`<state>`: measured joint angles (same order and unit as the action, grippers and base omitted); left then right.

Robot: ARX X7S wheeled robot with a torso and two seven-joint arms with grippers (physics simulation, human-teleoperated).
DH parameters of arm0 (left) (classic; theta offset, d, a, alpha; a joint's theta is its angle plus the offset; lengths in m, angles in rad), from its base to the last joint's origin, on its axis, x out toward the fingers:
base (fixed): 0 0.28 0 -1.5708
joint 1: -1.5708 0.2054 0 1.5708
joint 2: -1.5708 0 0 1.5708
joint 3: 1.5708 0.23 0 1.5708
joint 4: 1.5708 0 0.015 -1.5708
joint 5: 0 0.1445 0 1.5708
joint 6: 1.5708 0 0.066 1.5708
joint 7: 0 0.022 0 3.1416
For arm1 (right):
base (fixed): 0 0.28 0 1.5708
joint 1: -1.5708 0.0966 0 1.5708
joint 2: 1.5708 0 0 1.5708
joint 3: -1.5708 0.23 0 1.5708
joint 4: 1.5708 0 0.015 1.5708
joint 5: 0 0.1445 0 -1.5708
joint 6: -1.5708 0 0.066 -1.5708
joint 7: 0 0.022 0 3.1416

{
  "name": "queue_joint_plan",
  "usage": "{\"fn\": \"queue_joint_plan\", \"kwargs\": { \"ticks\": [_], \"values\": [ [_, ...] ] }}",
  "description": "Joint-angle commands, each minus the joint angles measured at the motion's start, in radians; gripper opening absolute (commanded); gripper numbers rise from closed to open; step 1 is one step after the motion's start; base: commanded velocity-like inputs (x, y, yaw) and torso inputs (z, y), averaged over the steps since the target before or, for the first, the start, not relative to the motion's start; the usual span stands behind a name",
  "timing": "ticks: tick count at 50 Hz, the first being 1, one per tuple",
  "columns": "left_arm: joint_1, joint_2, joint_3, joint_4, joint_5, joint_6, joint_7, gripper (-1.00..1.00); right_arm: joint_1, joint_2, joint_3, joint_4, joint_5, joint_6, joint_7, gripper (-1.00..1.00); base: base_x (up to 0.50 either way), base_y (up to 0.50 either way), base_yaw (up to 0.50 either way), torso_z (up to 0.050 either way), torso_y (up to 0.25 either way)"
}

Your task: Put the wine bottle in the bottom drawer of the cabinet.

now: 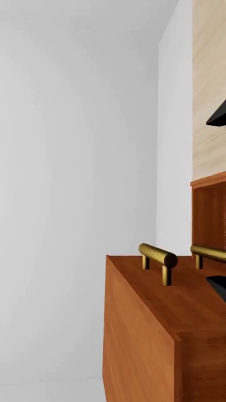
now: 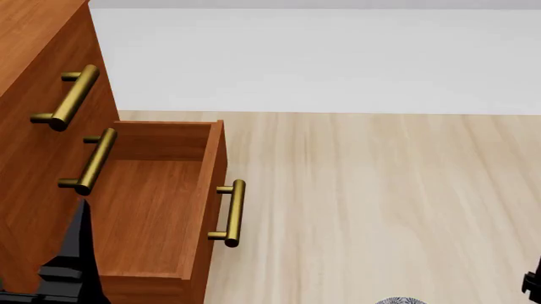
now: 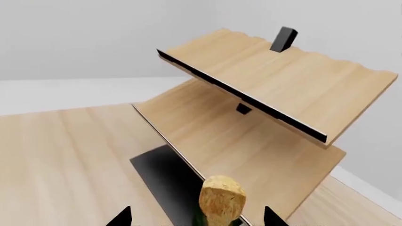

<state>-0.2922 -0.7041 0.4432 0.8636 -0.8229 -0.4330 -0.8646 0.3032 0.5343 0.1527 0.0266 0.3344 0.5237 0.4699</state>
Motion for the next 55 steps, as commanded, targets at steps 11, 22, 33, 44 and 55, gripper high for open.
{"fn": "queue_joint_plan", "kwargs": {
  "ticks": [11,22,33,44,55],
  "values": [
    [0.002,-0.012,-0.008,0.003,-0.006,0.005,-0.009,1.00,-0.003,0.024,0.022,0.005,-0.001,0.016,0.013,1.00,0.00,0.00,0.00,0.000,0.000],
    [0.003,-0.011,-0.001,0.000,0.000,0.006,-0.006,1.00,0.007,0.018,0.022,0.062,-0.005,-0.014,0.001,1.00,0.00,0.00,0.00,0.000,0.000],
    [0.007,-0.011,0.001,-0.009,0.003,0.013,-0.003,1.00,0.000,0.009,0.029,0.086,0.010,-0.036,-0.018,-1.00,0.00,0.00,0.00,0.000,0.000],
    [0.003,-0.012,0.003,-0.010,0.002,0.012,-0.005,1.00,0.004,0.015,0.017,0.058,0.019,-0.037,-0.040,-1.00,0.00,0.00,0.00,0.000,0.000],
    [0.009,-0.014,0.003,-0.009,0.005,0.019,-0.005,1.00,0.010,0.037,0.014,-0.059,0.028,0.013,-0.026,-1.00,0.00,0.00,0.00,0.000,0.000]
  ]
}}
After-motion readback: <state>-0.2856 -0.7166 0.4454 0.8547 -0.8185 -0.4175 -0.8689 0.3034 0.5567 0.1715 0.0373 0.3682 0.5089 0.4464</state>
